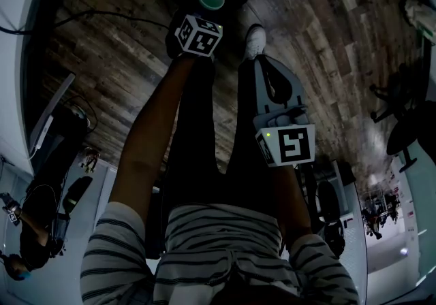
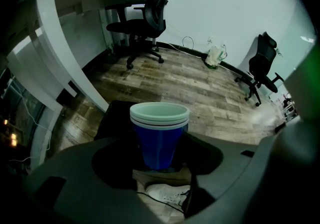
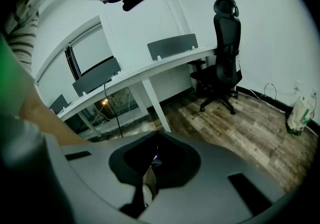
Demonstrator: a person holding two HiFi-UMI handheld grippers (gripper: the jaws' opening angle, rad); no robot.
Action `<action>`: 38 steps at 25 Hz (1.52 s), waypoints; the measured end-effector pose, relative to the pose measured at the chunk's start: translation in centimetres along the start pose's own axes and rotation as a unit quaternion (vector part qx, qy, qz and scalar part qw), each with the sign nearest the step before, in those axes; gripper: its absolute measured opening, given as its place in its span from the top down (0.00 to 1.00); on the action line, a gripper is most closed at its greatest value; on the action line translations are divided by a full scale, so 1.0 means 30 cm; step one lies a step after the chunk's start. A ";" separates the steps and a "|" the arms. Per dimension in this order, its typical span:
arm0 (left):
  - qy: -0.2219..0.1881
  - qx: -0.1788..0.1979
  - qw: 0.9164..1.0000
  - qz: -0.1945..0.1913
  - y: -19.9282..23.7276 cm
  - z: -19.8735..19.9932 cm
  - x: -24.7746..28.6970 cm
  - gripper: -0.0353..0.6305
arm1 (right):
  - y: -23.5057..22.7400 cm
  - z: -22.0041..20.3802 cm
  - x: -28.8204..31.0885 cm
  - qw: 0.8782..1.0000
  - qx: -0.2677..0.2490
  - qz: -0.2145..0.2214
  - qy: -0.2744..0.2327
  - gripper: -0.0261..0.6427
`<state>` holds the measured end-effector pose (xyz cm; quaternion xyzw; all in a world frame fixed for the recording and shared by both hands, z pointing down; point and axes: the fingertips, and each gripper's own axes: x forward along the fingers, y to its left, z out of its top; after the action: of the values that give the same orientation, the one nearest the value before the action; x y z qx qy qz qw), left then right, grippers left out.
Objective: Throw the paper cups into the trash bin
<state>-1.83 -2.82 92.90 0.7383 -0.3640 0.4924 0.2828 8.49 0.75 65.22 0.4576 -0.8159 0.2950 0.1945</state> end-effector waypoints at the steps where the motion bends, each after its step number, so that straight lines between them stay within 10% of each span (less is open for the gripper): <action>1: 0.003 0.000 1.000 0.001 0.004 -0.004 0.011 0.53 | -0.001 -0.006 0.000 1.000 0.002 0.000 0.001 0.94; 38: 0.019 -0.049 0.998 0.016 0.083 0.006 0.068 0.58 | -0.019 -0.020 0.034 1.000 0.023 0.002 0.013 0.94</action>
<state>-3.27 -4.92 94.89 0.7082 -0.3938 0.4922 0.3181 8.50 0.26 66.45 0.4560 -0.8076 0.3197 0.1940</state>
